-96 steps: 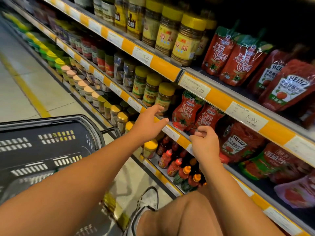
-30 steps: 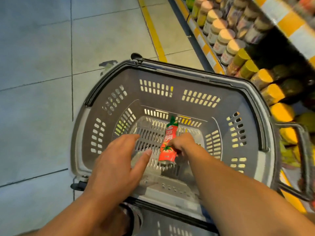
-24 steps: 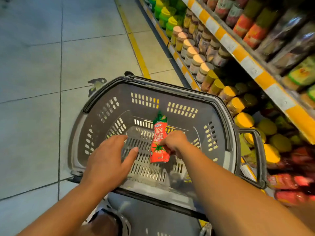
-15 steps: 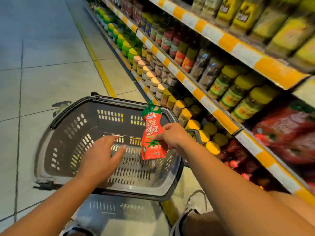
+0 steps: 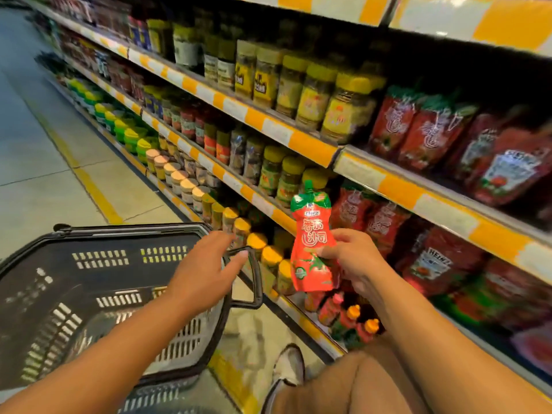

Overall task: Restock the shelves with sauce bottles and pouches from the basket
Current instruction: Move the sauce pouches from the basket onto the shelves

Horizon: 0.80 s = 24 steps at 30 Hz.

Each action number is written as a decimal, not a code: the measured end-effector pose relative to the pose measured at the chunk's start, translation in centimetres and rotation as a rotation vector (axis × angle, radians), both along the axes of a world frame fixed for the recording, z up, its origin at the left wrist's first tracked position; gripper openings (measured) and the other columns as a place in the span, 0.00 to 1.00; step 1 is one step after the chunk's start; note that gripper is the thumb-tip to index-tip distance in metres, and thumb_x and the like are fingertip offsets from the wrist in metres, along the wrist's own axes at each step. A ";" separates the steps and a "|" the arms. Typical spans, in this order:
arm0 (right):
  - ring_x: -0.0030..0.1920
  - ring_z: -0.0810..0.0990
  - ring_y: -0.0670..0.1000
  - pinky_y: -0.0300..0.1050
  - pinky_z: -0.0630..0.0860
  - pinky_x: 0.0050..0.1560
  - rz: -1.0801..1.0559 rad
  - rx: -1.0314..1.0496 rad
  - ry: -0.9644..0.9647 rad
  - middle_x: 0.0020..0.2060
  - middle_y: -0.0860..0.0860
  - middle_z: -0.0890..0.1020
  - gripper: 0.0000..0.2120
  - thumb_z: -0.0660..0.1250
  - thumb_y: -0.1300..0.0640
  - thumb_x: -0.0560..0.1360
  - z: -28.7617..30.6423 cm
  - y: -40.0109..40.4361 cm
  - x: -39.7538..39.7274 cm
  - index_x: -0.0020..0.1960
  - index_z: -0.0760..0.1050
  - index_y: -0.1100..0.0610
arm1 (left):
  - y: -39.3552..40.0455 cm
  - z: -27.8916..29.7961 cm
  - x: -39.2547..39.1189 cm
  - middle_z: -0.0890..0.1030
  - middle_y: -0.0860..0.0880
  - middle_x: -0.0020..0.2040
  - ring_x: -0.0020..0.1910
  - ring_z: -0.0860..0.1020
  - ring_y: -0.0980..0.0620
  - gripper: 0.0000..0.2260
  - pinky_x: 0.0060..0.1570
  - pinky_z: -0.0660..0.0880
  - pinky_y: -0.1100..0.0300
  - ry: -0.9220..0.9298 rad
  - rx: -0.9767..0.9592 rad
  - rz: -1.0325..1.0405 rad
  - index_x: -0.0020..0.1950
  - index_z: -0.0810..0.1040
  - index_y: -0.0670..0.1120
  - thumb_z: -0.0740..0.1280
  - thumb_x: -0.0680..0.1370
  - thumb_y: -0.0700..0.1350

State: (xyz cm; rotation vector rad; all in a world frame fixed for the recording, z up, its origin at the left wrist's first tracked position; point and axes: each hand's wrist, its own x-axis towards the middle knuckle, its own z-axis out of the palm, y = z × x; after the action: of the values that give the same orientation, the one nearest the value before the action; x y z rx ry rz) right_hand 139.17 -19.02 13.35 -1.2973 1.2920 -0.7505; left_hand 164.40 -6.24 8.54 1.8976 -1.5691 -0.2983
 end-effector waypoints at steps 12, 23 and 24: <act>0.43 0.88 0.49 0.49 0.83 0.40 -0.396 -0.217 -0.032 0.43 0.46 0.88 0.13 0.75 0.66 0.74 -5.0 -3.4 -7.4 0.49 0.80 0.49 | -14.2 -2.7 -10.5 0.71 0.52 0.73 0.73 0.68 0.51 0.24 0.69 0.72 0.50 -0.043 0.089 -0.308 0.76 0.69 0.51 0.67 0.81 0.56; 0.44 0.87 0.46 0.40 0.83 0.42 -0.578 -0.346 -0.178 0.43 0.47 0.88 0.14 0.74 0.66 0.75 -6.4 -7.5 -6.6 0.53 0.80 0.49 | -19.9 -7.7 -12.6 0.56 0.51 0.84 0.82 0.55 0.48 0.34 0.76 0.64 0.49 -0.160 0.143 -0.373 0.83 0.58 0.50 0.68 0.80 0.49; 0.45 0.87 0.44 0.37 0.82 0.42 -0.615 -0.356 -0.205 0.46 0.47 0.88 0.15 0.74 0.67 0.75 -6.3 -7.9 -6.7 0.55 0.80 0.51 | -20.0 -8.0 -12.7 0.55 0.50 0.84 0.82 0.55 0.48 0.35 0.76 0.66 0.49 -0.161 0.144 -0.375 0.84 0.57 0.50 0.68 0.80 0.49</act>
State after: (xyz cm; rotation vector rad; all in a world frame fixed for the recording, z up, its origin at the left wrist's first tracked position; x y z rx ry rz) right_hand 132.47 -26.96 7.04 -1.0500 1.4409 -1.5616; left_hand 151.71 -26.20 0.57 1.7578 -2.0637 -0.4378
